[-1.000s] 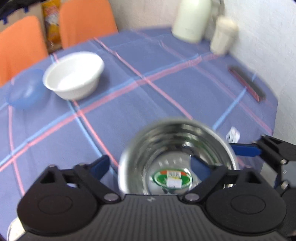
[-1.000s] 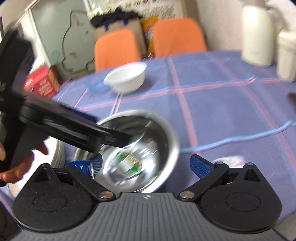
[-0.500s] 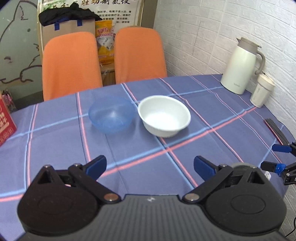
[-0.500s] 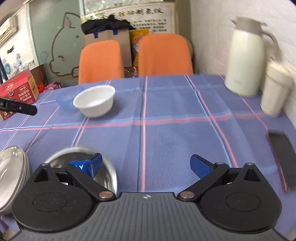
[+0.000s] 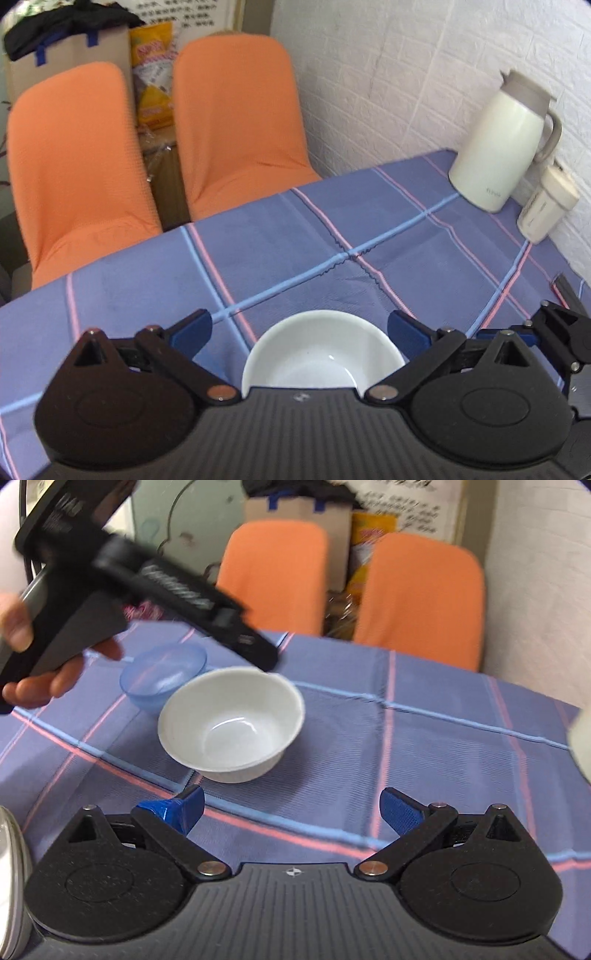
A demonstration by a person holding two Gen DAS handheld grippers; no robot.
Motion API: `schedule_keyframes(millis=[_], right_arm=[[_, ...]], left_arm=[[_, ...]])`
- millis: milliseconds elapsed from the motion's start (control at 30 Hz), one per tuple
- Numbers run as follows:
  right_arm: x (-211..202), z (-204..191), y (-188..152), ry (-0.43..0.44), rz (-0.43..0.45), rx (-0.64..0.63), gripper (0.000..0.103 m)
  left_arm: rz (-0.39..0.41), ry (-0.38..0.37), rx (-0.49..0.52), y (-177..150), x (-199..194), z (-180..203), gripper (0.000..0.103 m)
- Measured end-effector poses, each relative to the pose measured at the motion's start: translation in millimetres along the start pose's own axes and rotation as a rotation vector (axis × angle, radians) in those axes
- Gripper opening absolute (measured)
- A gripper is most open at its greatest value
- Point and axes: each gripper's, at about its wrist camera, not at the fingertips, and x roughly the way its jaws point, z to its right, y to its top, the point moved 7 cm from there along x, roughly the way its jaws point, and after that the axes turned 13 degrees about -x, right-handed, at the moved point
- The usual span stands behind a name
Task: Organize plates and bowls
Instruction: 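Grasp the rim of the white ceramic bowl with the left tool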
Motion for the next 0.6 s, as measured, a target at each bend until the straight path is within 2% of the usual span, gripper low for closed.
schedule_keyframes(millis=[100,367,467,600], right_arm=[[19,-3,3,0.032,-0.039,-0.025,0.089],[53,-19,14,0.081,-0.077,-0.104,0.089],[57,-24,17,0.106,-0.039,-0.137,0.087],[58,-27,18,0.085,0.001,-0.157,0.086]], left_arm=[[-0.055,0.001,0.017,-1,22,-3,0.1],[-0.095,-0.008,0.01,-15,46,-12,0.1],[-0.087,-0.011,0.02,-17,45,-12,0.1],[-0.074,-0.022,0.035,-21,41,-10,0.1]])
